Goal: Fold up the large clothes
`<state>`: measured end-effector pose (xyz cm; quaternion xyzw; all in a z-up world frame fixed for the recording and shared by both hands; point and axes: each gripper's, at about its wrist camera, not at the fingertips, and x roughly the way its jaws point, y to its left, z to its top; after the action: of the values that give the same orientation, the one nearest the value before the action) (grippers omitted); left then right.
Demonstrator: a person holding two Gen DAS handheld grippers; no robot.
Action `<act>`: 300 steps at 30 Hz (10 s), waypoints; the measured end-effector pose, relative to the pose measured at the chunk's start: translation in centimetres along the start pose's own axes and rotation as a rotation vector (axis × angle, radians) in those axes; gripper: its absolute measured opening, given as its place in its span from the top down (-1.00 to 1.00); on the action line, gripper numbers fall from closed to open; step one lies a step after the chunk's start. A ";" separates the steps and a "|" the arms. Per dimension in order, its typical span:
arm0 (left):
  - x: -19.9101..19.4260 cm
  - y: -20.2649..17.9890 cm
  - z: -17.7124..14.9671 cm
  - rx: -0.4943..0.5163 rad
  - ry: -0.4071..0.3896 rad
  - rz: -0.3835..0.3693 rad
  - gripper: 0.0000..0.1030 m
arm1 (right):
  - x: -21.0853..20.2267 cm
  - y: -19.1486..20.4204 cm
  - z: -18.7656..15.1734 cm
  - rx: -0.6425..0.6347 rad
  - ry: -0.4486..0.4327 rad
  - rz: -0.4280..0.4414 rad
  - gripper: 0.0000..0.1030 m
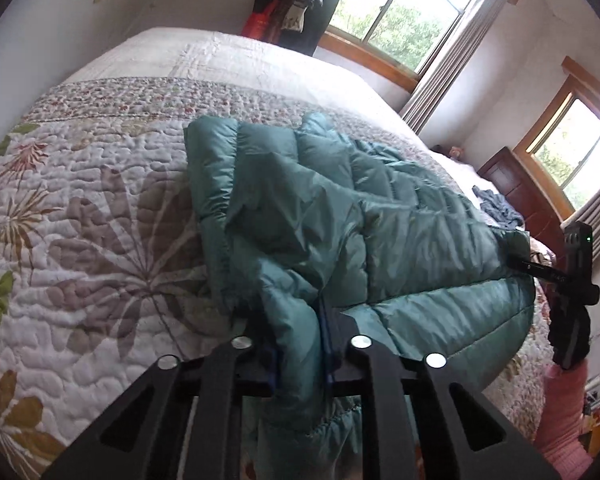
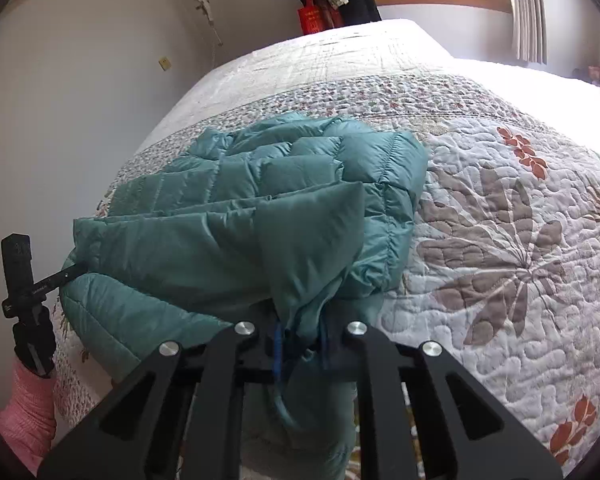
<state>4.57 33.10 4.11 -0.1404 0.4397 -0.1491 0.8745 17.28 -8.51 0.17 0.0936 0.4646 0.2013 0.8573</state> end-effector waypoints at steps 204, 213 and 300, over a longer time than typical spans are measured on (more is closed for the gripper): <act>-0.4 4.6 0.8 -0.116 0.050 -0.018 -0.21 | -2.3 -2.9 1.8 0.237 0.060 0.084 -0.21; 2.8 5.4 2.0 -0.210 0.065 -0.071 0.69 | 2.0 -4.2 4.1 0.280 0.112 0.143 0.74; -3.4 -7.3 -7.7 0.088 -0.008 0.147 -0.27 | -8.8 -2.3 -10.8 0.292 0.098 0.049 -0.48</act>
<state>-4.65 26.80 4.92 -0.0699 0.4384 -0.1030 0.8901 4.54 -14.68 0.09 0.2186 0.5276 0.1567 0.8058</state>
